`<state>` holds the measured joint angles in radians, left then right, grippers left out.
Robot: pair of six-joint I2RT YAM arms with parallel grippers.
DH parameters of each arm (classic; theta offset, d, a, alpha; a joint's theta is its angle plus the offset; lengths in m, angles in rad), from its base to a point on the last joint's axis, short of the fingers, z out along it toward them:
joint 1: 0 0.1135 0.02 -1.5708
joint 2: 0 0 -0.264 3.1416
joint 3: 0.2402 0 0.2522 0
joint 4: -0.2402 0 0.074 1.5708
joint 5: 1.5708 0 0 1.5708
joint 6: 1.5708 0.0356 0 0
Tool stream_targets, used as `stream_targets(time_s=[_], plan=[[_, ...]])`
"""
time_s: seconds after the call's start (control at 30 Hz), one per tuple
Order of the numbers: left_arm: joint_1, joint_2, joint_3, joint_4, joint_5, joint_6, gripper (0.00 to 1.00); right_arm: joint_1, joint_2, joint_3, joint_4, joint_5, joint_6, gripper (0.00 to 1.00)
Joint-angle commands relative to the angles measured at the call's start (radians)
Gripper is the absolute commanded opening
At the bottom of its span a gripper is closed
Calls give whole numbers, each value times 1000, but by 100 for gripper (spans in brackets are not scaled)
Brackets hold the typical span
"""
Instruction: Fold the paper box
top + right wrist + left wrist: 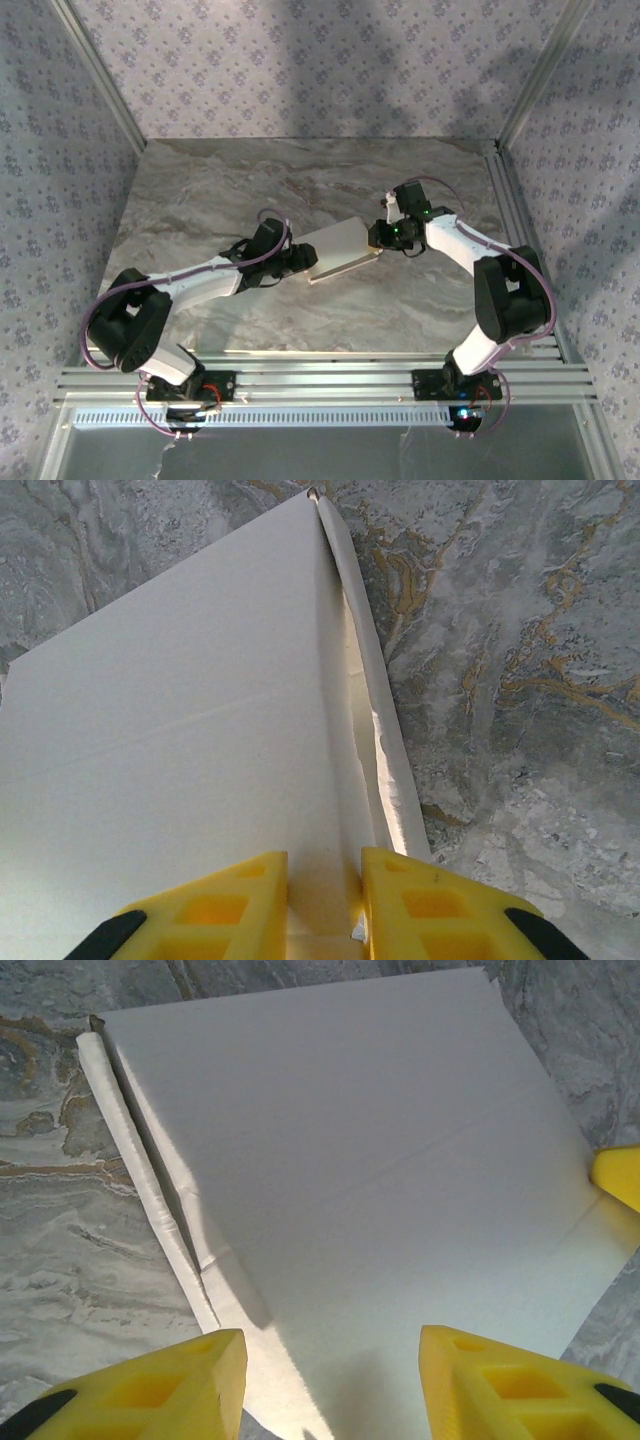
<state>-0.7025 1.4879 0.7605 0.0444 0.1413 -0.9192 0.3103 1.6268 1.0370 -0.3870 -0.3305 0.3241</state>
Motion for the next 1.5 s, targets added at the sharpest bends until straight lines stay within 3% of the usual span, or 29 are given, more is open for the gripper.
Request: stream_targets(time_s=[0.0, 0.53, 0.83, 1.17, 1.47], plan=[[-5, 9, 17, -23, -9, -13, 49, -10, 7, 26, -33, -15, -16, 25], [-8, 53, 46, 30, 27, -43, 49, -4, 8, 31, -32, -40, -20, 24], [-11, 63, 56, 40, 29, -42, 39, -4, 8, 23, -30, -45, -20, 20], [-12, 71, 37, 26, 1, -22, 21, -2, 17, 11, -26, -40, -25, 18], [-11, 80, 45, -25, -42, 25, 21, 8, 40, -8, -35, 21, -38, 16]])
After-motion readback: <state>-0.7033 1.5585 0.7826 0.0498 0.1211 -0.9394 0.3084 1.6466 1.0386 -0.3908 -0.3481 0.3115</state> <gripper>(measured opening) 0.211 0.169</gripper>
